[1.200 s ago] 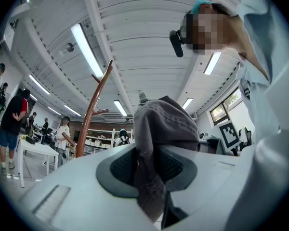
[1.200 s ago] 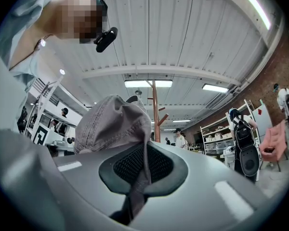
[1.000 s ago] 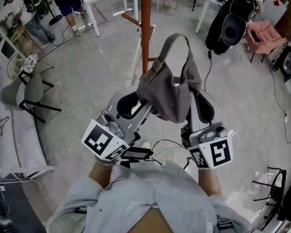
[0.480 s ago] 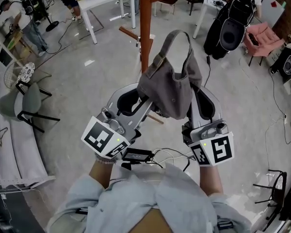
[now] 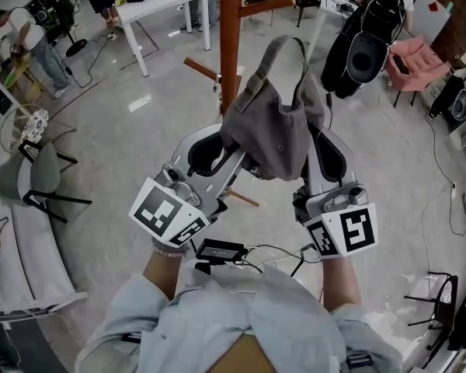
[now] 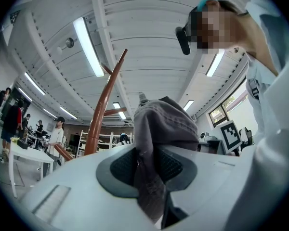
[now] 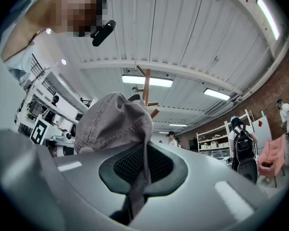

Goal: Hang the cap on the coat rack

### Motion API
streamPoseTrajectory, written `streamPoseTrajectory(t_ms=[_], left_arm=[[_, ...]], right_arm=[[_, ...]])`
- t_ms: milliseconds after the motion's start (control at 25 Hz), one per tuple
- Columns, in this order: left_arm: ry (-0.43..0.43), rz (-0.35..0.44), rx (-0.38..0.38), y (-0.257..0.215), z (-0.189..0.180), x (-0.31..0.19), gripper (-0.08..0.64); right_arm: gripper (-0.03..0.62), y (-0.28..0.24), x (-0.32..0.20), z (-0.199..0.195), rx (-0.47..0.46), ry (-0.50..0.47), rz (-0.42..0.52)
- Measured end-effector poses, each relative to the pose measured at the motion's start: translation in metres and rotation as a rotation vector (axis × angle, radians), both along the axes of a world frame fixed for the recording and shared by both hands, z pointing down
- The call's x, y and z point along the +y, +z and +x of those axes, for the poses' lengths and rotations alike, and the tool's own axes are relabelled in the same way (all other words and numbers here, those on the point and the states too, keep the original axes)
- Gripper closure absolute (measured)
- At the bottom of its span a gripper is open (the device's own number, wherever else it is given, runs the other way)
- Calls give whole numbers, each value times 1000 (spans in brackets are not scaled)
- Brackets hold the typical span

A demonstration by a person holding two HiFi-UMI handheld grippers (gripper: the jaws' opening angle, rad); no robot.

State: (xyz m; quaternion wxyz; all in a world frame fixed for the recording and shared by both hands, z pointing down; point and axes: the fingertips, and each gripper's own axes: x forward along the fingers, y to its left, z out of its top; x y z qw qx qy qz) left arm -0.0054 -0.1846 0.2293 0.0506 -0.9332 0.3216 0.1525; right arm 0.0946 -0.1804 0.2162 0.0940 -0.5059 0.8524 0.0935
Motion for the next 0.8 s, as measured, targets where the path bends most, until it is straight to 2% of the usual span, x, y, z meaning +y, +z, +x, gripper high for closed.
streamPoseTrajectory(t_ms=[440,800], left_arm=[[13,0,39,-16,10,-42,469],[3,10,39,-27,14,-72,469]], right_arm=[[578,-15,-42,12,11,25,0],[578,-24,-73,16,5,37,4]])
